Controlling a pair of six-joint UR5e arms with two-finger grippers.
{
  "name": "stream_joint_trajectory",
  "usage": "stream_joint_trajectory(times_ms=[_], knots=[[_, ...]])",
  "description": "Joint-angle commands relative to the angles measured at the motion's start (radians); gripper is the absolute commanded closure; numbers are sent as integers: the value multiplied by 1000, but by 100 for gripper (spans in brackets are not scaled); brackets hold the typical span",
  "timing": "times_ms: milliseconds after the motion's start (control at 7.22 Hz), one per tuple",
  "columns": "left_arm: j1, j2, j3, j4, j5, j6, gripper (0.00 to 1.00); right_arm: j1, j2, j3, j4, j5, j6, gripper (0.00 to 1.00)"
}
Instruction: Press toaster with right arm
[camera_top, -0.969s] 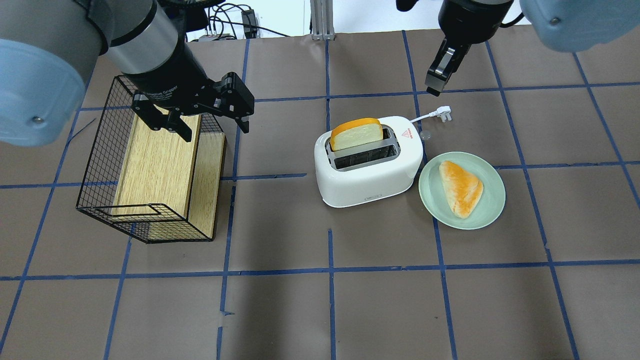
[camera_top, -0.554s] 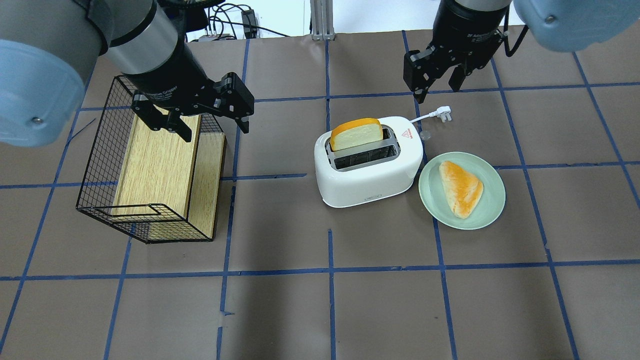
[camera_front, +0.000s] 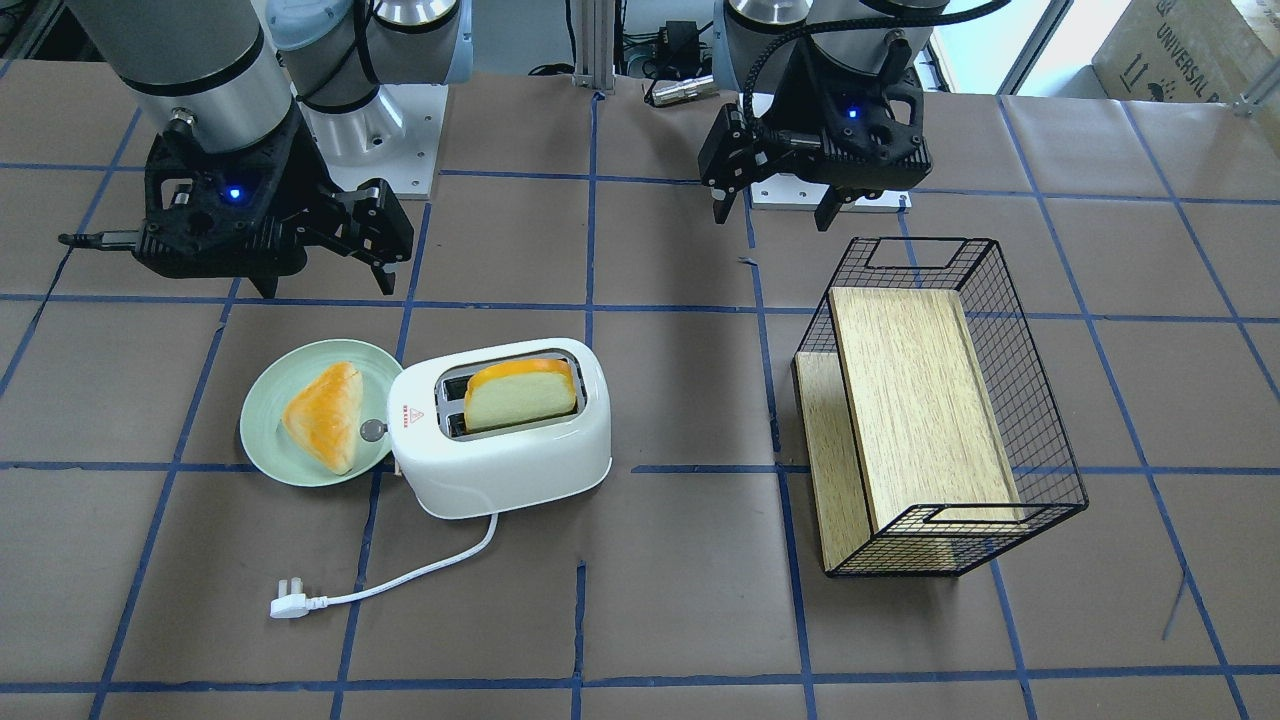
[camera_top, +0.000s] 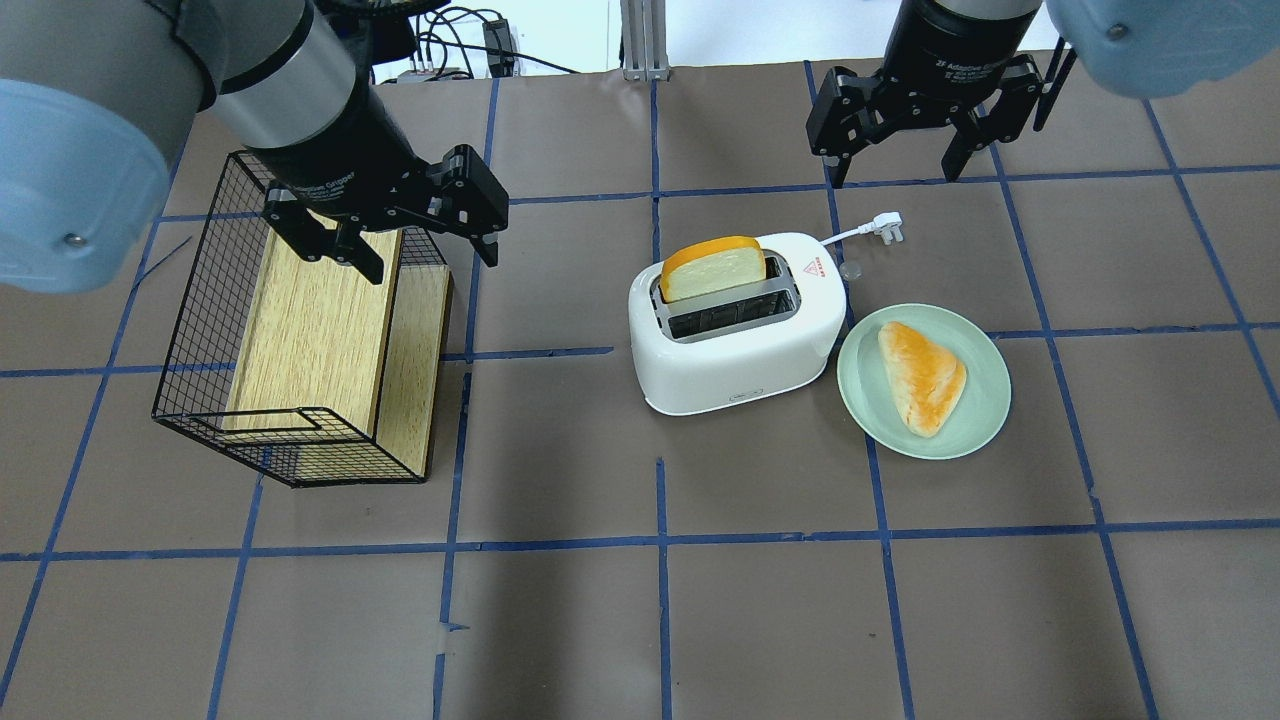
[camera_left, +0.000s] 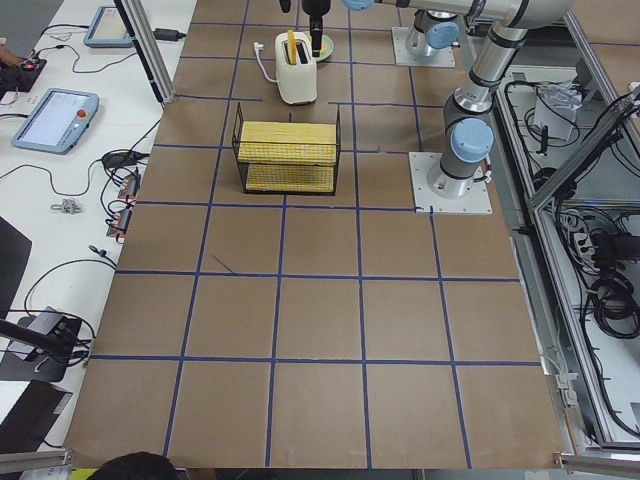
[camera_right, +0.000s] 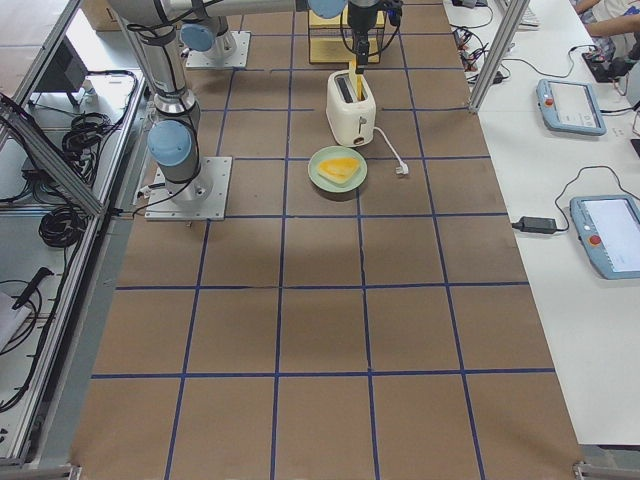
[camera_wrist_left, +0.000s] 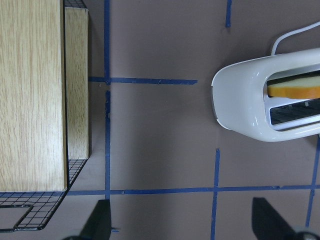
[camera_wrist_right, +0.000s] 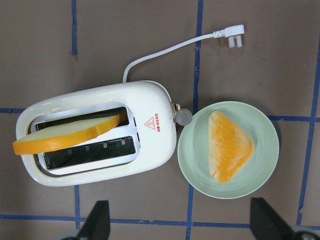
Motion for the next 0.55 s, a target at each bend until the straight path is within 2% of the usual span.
stream_joint_trajectory(times_ms=[0, 415], knots=[[0, 0, 0, 0, 0, 0, 0, 0, -3, -1, 0, -6, 1, 0], [0, 0, 0, 0, 0, 0, 0, -6, -6, 2, 6, -6, 1, 0]])
